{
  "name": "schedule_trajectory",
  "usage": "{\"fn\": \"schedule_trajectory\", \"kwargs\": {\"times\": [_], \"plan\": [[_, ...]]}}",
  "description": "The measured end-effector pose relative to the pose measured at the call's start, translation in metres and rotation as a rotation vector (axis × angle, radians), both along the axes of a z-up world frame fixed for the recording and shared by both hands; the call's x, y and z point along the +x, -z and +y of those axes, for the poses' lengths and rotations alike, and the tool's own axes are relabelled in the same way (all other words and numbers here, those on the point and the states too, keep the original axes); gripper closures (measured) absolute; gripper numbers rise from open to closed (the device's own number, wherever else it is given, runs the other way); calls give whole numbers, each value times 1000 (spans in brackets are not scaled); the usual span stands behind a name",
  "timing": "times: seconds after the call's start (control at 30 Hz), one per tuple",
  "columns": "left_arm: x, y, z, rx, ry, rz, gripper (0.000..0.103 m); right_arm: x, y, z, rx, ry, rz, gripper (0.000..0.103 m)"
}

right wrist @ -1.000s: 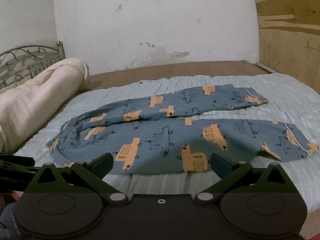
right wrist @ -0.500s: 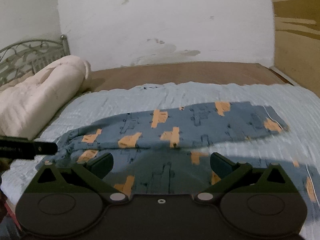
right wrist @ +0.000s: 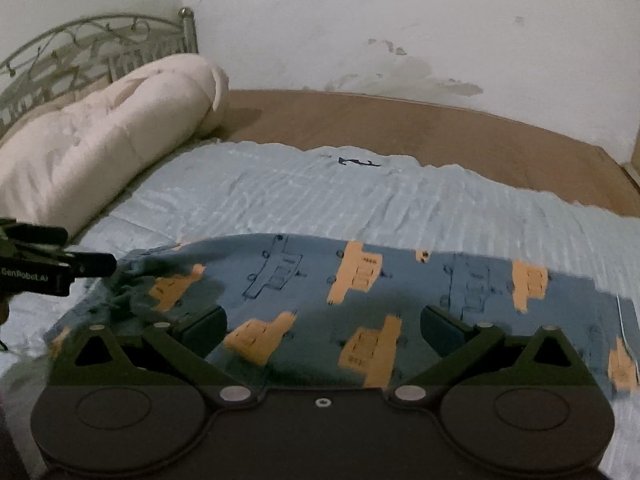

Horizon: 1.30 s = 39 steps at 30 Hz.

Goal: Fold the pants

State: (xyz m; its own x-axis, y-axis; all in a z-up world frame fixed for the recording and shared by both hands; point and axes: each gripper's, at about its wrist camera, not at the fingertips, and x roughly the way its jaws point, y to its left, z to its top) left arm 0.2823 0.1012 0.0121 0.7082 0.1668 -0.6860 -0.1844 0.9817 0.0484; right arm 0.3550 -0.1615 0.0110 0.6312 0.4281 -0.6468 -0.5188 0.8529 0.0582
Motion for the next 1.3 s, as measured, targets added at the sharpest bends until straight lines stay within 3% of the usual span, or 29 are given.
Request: {"fn": "schedule_trajectory", "kwargs": {"times": [0.33,0.8,0.93,1.13,1.3], "plan": [[45,20,31,45,48,32,0,48,18,31,-82,-70,4,1],[81,39,39,59,183,79,0,90,38,58,-164,-174,-1,1],[89,46,38,79,203,111,0,103,47,59,-187,-255,-4,1],[98,51,49,23,255,128,0,124,55,55,-212,-407,-9,1],[106,56,63,-48,333,133,0,151,59,49,-233,-422,23,7]]}}
